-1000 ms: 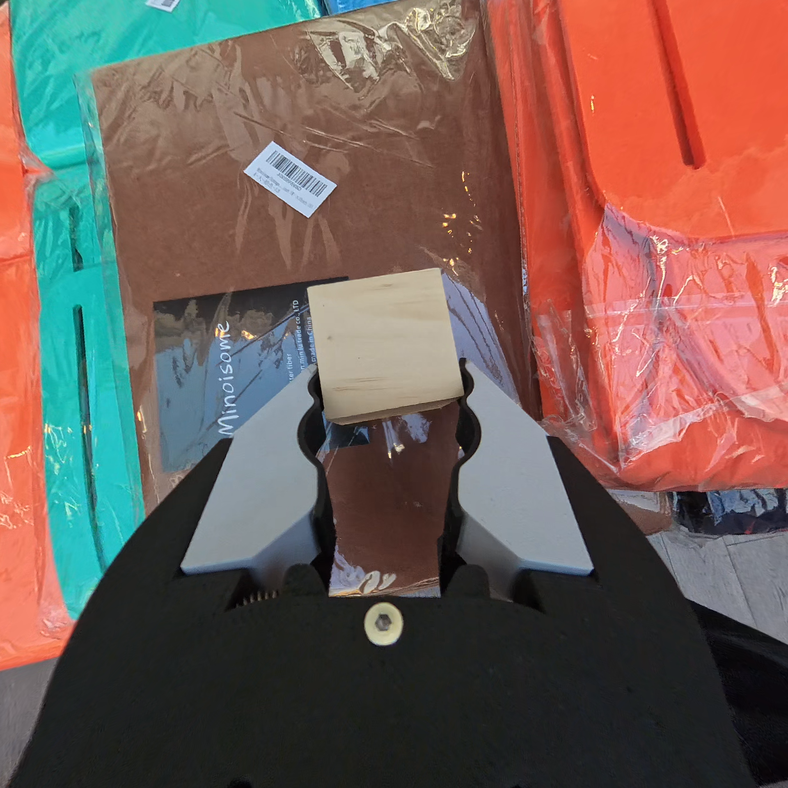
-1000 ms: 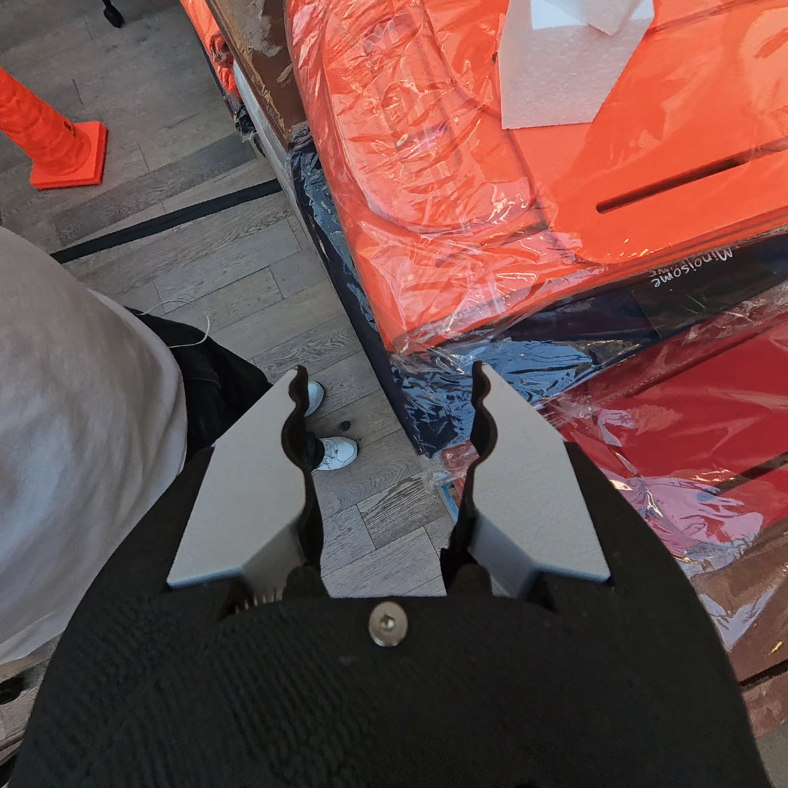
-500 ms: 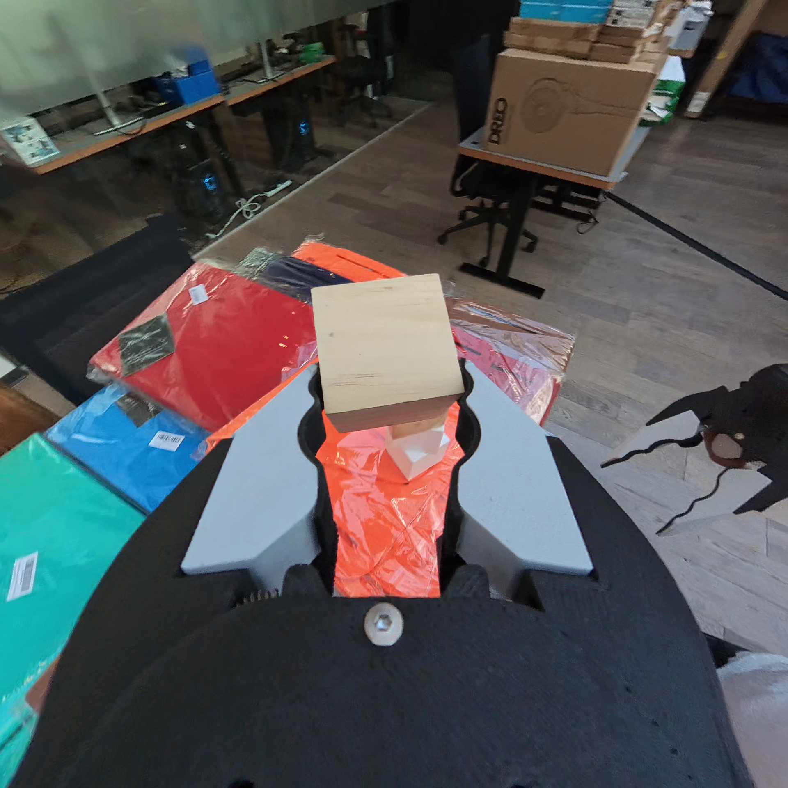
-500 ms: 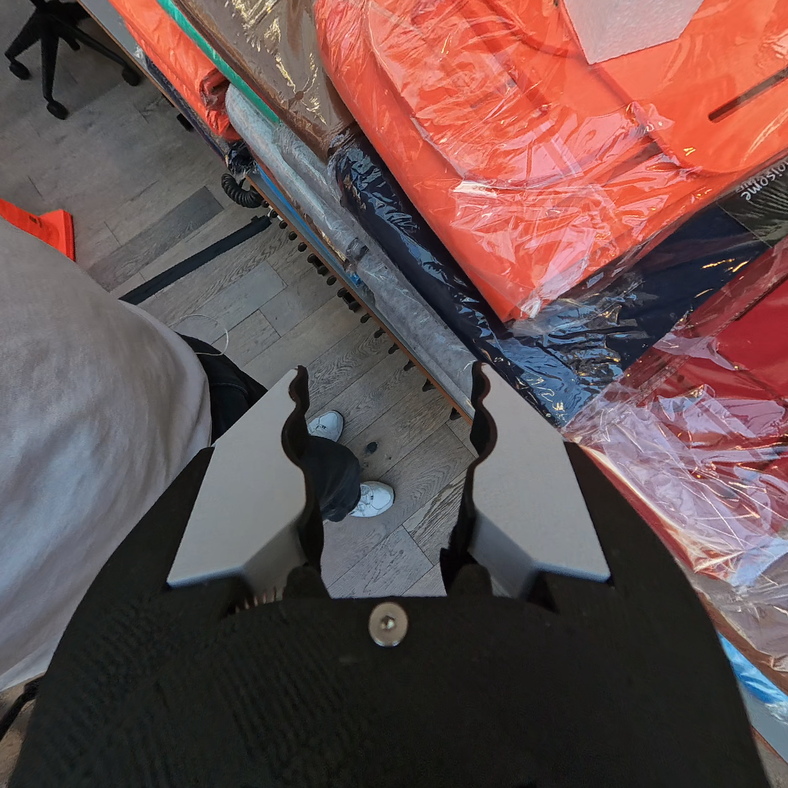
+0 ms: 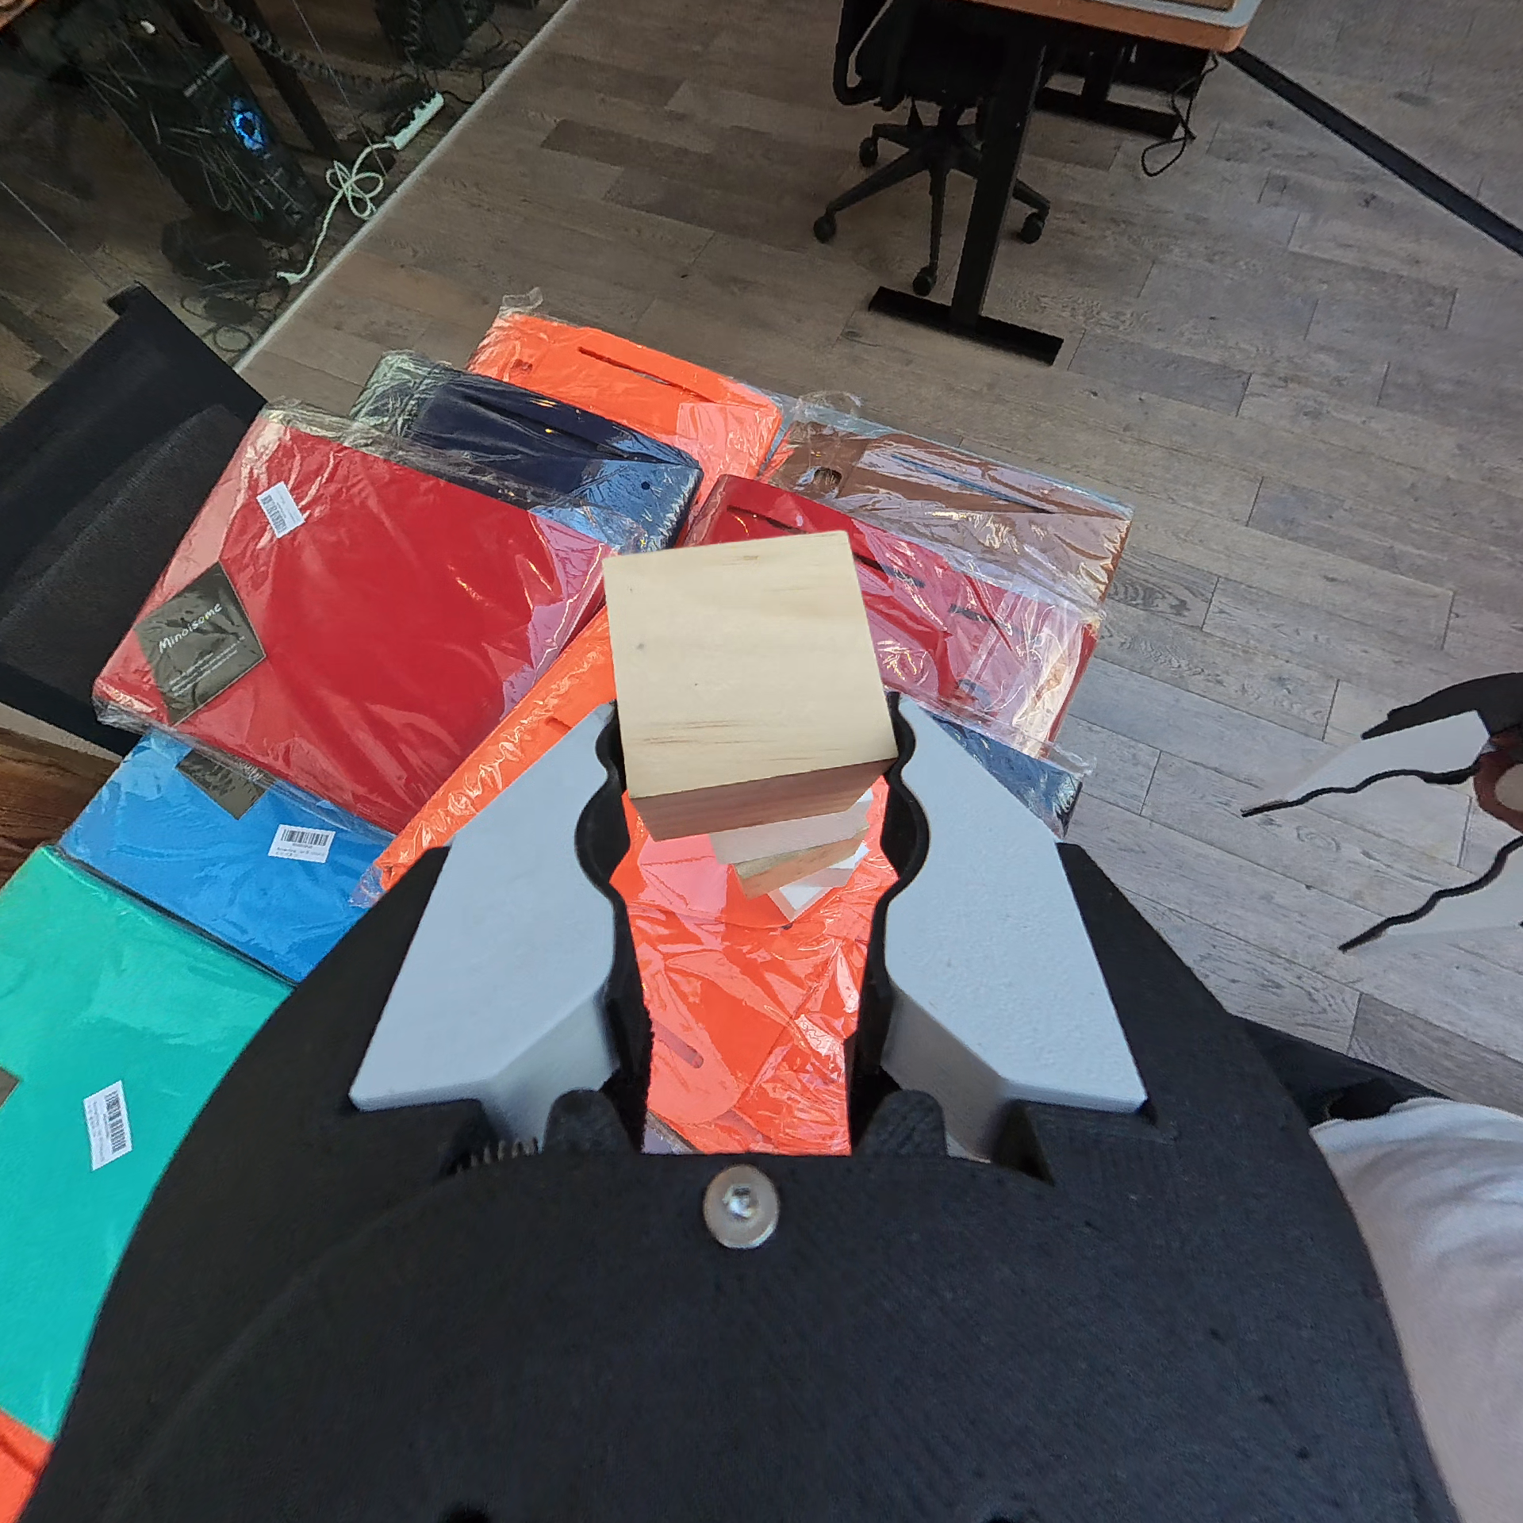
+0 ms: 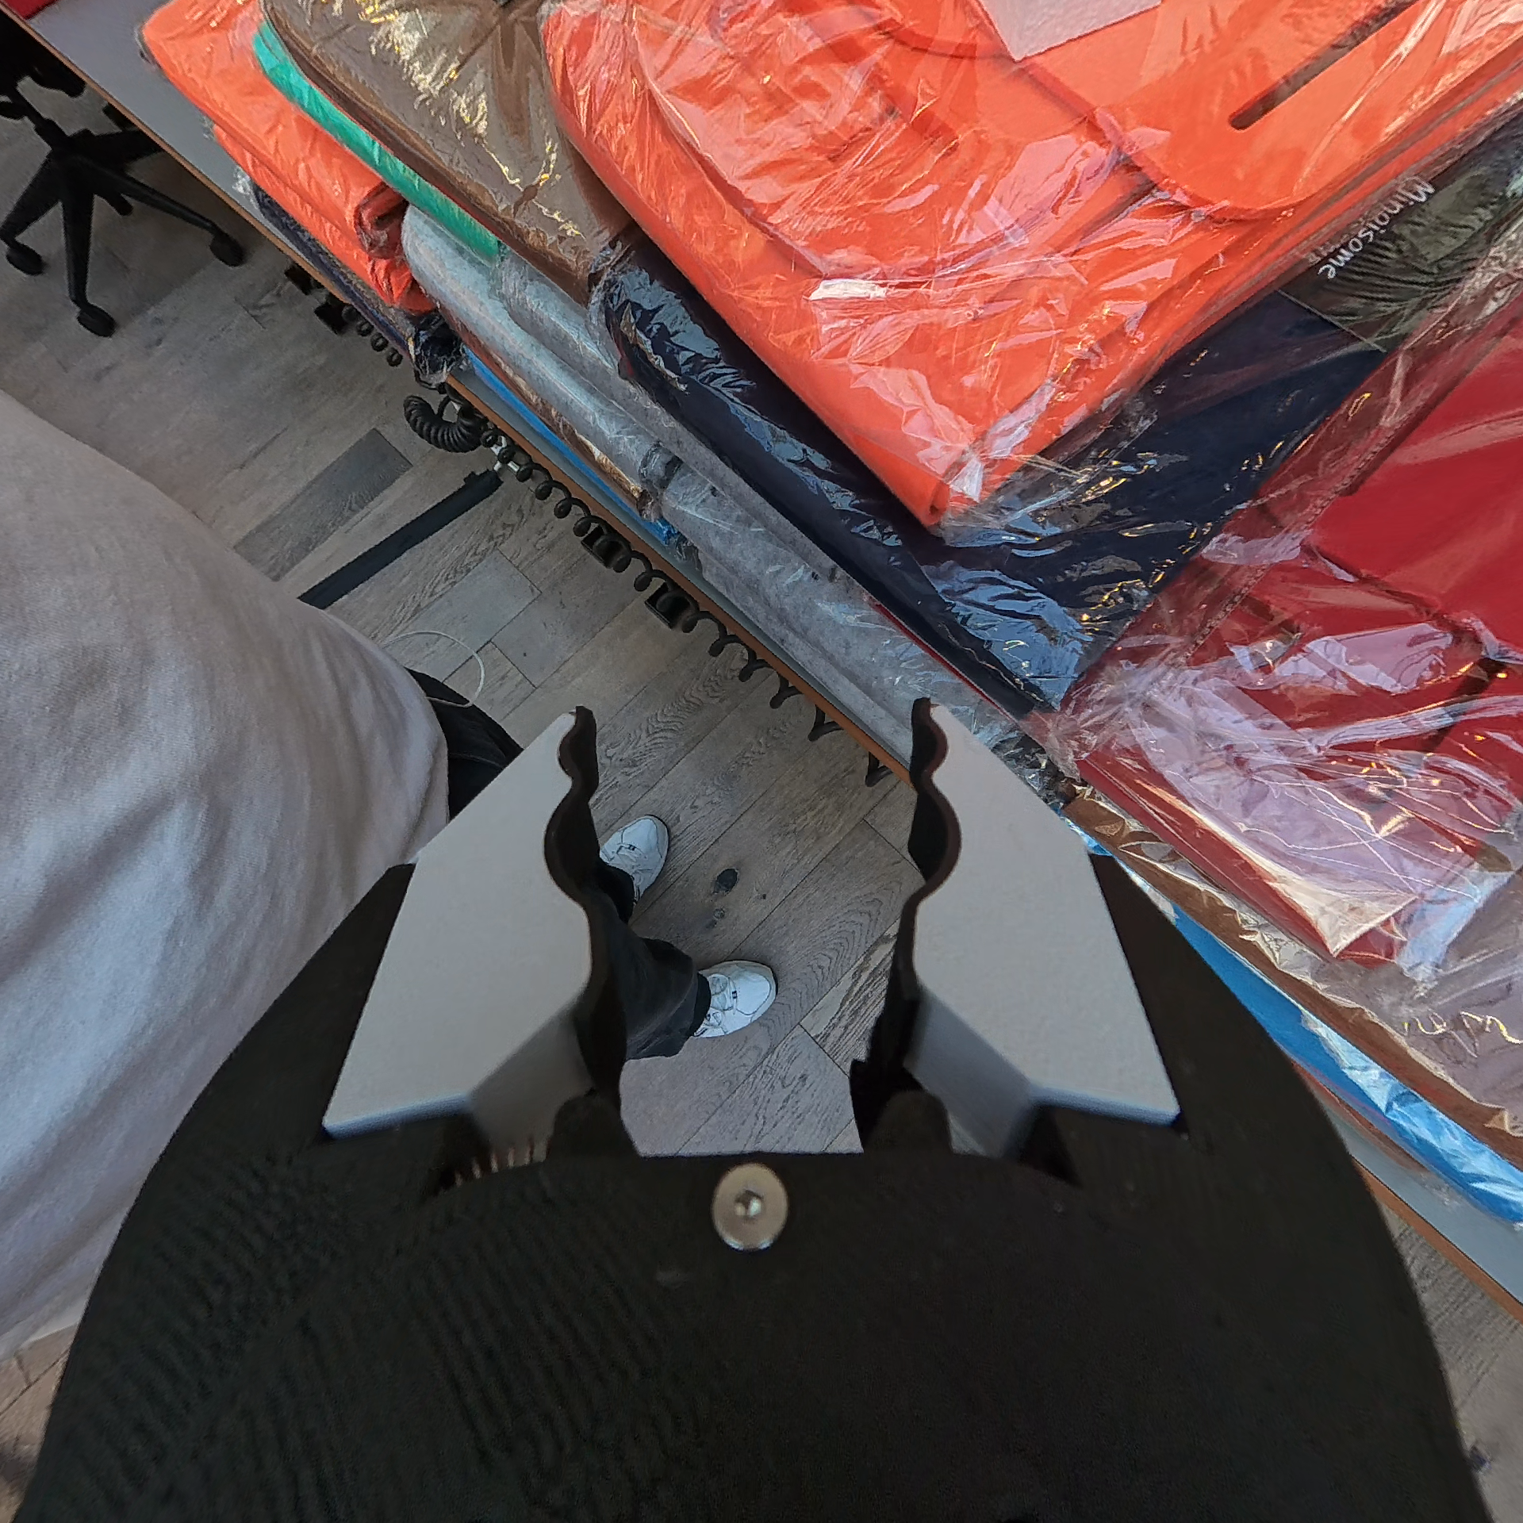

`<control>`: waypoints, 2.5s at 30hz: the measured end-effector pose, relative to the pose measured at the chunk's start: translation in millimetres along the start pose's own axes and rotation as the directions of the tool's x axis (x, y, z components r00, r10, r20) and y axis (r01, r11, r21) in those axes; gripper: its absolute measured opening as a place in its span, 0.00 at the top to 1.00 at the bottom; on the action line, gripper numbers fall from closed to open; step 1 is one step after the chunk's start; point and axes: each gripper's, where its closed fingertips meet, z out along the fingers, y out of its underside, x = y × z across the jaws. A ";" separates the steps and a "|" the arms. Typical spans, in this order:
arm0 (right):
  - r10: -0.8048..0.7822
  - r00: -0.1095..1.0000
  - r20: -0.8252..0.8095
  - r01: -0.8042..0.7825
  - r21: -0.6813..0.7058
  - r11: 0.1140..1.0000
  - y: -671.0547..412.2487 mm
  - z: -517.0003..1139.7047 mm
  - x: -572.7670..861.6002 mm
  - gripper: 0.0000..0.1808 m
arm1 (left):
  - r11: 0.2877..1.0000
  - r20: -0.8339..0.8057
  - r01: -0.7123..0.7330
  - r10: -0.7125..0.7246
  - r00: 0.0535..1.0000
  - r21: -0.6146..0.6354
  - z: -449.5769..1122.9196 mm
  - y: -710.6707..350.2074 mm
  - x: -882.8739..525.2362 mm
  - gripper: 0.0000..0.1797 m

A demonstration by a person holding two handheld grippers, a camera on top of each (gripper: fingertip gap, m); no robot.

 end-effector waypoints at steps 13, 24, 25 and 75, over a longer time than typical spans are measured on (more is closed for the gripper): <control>-0.016 1.000 0.017 0.016 -0.041 0.999 8.4 -0.9 0.7 0.58 | 0.997 -0.053 0.083 -0.083 0.995 -0.001 13.0 10.1 -1.7 0.66; -0.042 0.999 0.034 0.043 -0.046 0.998 -3.0 2.8 3.7 0.58 | 0.993 -0.092 0.084 -0.077 0.993 0.080 4.9 -3.8 0.0 0.66; -0.043 0.998 0.037 0.044 -0.045 0.998 -4.5 3.4 3.9 0.58 | 0.993 -0.094 0.082 -0.074 0.993 0.081 4.6 -4.2 0.3 0.66; 0.379 0.806 -0.455 -0.191 0.406 0.894 -131.2 -75.1 197.5 0.68 | 0.949 0.097 0.036 -0.069 0.993 0.312 41.4 38.3 4.9 0.52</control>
